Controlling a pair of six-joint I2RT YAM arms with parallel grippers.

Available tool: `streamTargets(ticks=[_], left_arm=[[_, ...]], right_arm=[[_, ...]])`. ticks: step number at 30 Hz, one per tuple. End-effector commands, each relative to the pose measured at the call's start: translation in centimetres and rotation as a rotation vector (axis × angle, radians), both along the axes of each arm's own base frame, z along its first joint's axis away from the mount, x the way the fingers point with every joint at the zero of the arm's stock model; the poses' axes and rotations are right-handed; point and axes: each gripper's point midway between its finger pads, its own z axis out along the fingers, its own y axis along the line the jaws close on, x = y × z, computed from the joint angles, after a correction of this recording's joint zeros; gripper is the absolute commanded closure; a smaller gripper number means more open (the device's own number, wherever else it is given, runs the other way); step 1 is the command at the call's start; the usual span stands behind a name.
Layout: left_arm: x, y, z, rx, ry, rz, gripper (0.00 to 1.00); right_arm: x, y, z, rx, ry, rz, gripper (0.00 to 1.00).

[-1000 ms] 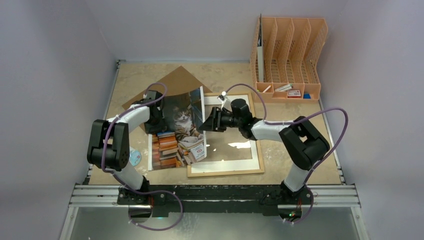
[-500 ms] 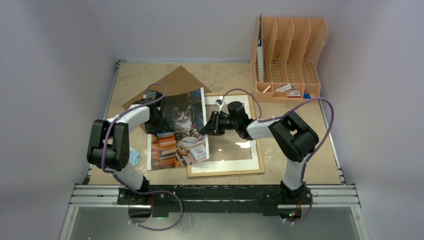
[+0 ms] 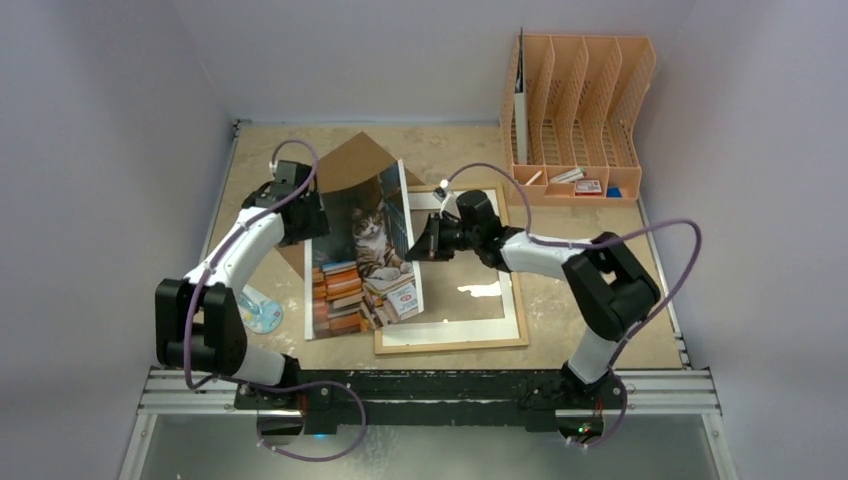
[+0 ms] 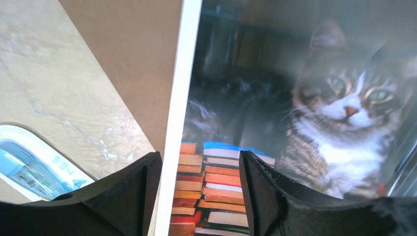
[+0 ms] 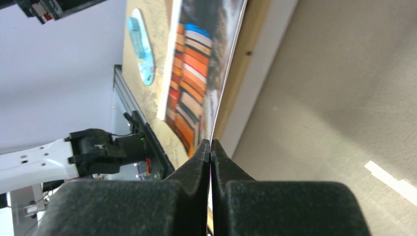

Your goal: Put the photo into the frame

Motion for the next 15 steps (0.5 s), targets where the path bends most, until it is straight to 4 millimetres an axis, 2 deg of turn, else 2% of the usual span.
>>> streamTargets(ticks=[1, 3, 6, 8, 15], left_arm=[[1.9, 0.5, 5.9, 0.013, -0.163, 0.012, 0.35], [2.4, 0.1, 6.1, 0.002, -0.165, -0.004, 0.33], [3.0, -0.7, 5.2, -0.026, -0.126, -0.021, 0.32], [3.2, -1.4, 4.5, -0.061, -0.098, -0.037, 0.32], [3.4, -3.8, 2.3, -0.185, -0.090, -0.070, 0.26]], right_arm=[[0.3, -0.5, 6.4, -0.013, -0.110, 0.023, 1.00], [0.0, -1.1, 7.5, -0.055, -0.112, 0.033, 1.00], [-0.5, -2.6, 8.3, -0.139, -0.102, 0.017, 1.00], [-1.0, -4.1, 8.9, -0.207, -0.105, -0.006, 1.00], [-2.0, -10.5, 13.7, -0.407, -0.182, -0.184, 1.00]])
